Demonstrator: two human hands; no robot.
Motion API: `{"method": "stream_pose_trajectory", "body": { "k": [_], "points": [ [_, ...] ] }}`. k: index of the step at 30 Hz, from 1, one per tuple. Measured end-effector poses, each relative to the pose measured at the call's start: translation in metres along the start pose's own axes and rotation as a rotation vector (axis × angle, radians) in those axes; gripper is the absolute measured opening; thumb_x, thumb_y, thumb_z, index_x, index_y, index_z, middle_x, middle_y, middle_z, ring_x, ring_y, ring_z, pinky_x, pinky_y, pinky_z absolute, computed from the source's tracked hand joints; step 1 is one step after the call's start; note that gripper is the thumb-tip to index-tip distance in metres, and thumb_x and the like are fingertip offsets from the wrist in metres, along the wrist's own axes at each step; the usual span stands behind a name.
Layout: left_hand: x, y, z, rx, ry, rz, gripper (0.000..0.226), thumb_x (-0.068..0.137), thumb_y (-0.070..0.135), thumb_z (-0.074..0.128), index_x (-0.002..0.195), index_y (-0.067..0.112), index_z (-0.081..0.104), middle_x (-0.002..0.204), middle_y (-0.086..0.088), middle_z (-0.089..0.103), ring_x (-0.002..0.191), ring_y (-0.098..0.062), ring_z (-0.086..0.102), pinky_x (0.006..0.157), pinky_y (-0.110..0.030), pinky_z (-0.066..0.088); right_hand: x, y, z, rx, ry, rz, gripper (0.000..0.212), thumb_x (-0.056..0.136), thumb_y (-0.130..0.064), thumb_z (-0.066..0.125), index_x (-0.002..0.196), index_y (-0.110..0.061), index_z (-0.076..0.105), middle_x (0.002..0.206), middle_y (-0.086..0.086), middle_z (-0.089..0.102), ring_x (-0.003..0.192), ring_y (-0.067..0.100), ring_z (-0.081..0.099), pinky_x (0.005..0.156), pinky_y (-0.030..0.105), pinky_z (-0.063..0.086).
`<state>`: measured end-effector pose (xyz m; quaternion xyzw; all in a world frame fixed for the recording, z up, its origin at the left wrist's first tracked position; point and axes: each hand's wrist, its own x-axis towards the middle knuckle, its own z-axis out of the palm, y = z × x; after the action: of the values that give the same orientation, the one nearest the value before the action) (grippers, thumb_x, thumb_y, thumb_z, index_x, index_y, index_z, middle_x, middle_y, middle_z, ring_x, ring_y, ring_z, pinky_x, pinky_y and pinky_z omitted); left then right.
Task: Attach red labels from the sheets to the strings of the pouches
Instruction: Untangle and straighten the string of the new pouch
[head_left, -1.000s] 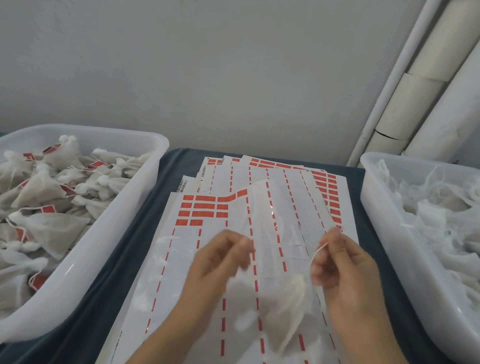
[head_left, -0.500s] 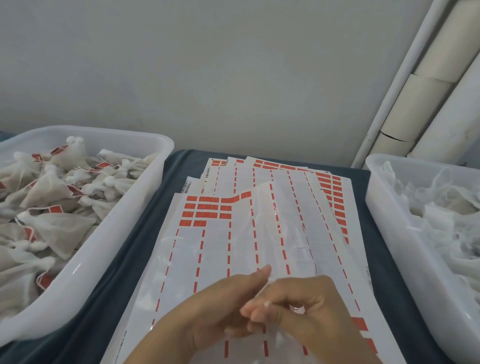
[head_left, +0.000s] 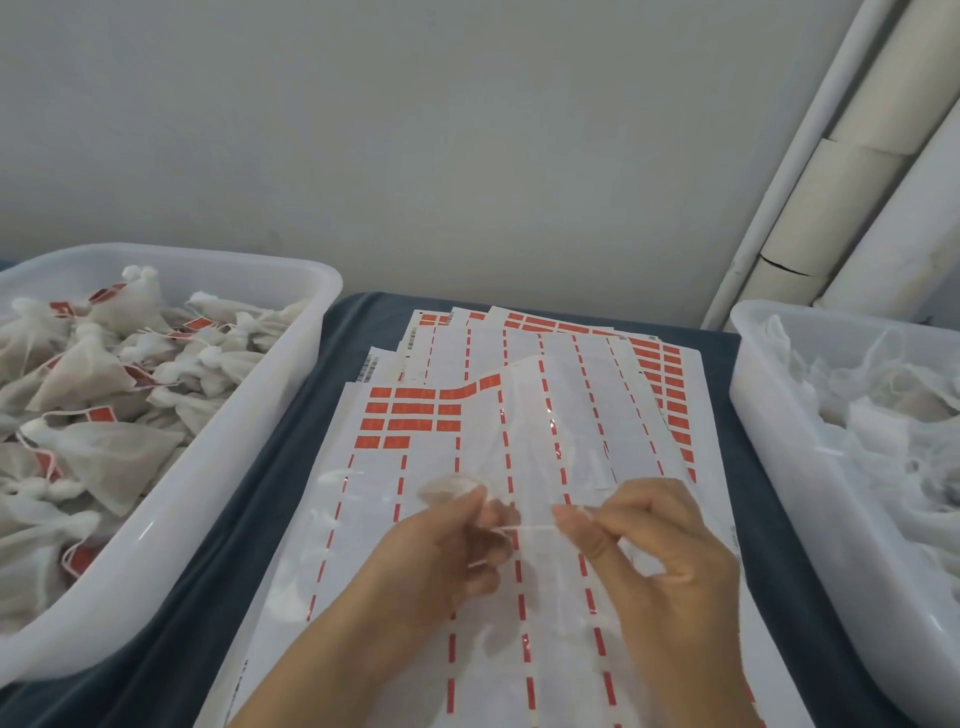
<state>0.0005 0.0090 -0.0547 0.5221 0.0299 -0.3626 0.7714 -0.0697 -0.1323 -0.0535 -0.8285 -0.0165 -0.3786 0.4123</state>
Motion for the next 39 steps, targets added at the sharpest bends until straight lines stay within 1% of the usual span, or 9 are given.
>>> {"method": "stream_pose_trajectory", "body": {
  "k": [4,9,12,15,21,24,29,33,39],
  "points": [
    [-0.003,-0.017,0.005,0.527,-0.128,-0.082,0.037,0.095,0.006,0.036,0.061,0.006,0.051,0.053,-0.004,0.054,0.047,-0.015,0.047,0.045,-0.023,0.039,-0.002,0.001,0.002,0.001,0.055,0.082,0.02,0.071,-0.028,0.068,0.073,-0.046,0.059,0.091,-0.014,0.062,0.095,-0.005,0.055,0.084,-0.001,0.037],
    [-0.016,-0.008,0.003,0.69,-0.309,-0.05,0.034,0.093,0.04,0.037,0.067,0.02,0.047,0.058,0.015,0.057,0.06,-0.004,0.052,0.064,-0.014,0.046,-0.009,-0.002,0.012,0.236,-0.211,0.248,0.018,0.078,-0.041,0.054,0.083,-0.032,0.068,0.097,-0.032,0.067,0.102,-0.021,0.052,0.088,-0.005,0.03],
    [-0.013,-0.006,0.008,0.566,-0.218,-0.032,0.034,0.098,0.033,0.038,0.073,0.014,0.05,0.059,0.011,0.059,0.056,-0.001,0.055,0.057,-0.013,0.048,-0.008,-0.003,0.012,0.394,-0.211,0.335,0.025,0.083,-0.04,0.046,0.076,-0.021,0.062,0.086,-0.021,0.072,0.084,-0.008,0.065,0.073,0.002,0.045],
    [-0.005,-0.004,0.006,0.23,-0.114,-0.035,0.034,0.086,0.031,0.05,0.057,0.012,0.056,0.059,-0.004,0.055,0.049,-0.011,0.05,0.044,-0.02,0.041,-0.004,-0.001,0.006,0.296,-0.058,0.258,0.023,0.091,-0.044,0.051,0.078,-0.028,0.063,0.094,-0.023,0.07,0.093,-0.008,0.062,0.076,-0.002,0.04],
    [-0.009,0.001,-0.01,-0.471,-0.277,-0.093,0.017,0.076,0.018,0.061,0.062,0.008,0.059,0.065,-0.005,0.047,0.042,-0.01,0.037,0.03,-0.016,0.031,-0.005,0.0,0.014,0.105,-0.027,0.132,0.033,0.087,-0.058,0.045,0.073,-0.031,0.059,0.099,-0.031,0.061,0.096,-0.011,0.057,0.07,0.004,0.047],
    [-0.013,0.002,-0.008,-0.115,-0.375,-0.112,0.027,0.089,0.027,0.056,0.065,0.013,0.055,0.062,0.0,0.04,0.042,-0.009,0.031,0.033,-0.015,0.024,-0.004,0.004,0.013,0.132,-0.009,0.198,0.02,0.081,-0.049,0.049,0.072,-0.036,0.061,0.096,-0.038,0.062,0.097,-0.014,0.057,0.076,0.0,0.042],
    [-0.021,0.002,0.003,0.514,-0.347,-0.04,0.038,0.086,0.051,0.046,0.06,0.023,0.048,0.06,0.004,0.037,0.047,-0.011,0.033,0.045,-0.019,0.025,-0.012,0.006,0.02,0.275,-0.214,0.22,0.014,0.084,-0.027,0.06,0.092,-0.029,0.071,0.098,-0.035,0.065,0.099,-0.017,0.057,0.088,0.002,0.039],
    [-0.024,0.007,0.002,0.667,-0.321,-0.057,0.037,0.086,0.048,0.045,0.059,0.023,0.052,0.059,0.005,0.044,0.05,-0.01,0.042,0.052,-0.02,0.035,-0.011,0.004,0.021,0.314,-0.324,0.199,0.014,0.084,-0.033,0.063,0.086,-0.026,0.075,0.085,-0.022,0.071,0.088,-0.005,0.065,0.08,0.006,0.045],
    [-0.015,-0.003,-0.003,0.756,-0.21,0.163,0.018,0.086,0.034,0.061,0.087,0.017,0.065,0.061,0.007,0.057,0.055,-0.007,0.049,0.064,-0.018,0.045,-0.006,0.004,0.021,0.277,-0.166,0.336,0.018,0.075,-0.041,0.056,0.072,-0.029,0.07,0.074,-0.015,0.068,0.075,0.002,0.064,0.064,0.008,0.046]
  ]
}}
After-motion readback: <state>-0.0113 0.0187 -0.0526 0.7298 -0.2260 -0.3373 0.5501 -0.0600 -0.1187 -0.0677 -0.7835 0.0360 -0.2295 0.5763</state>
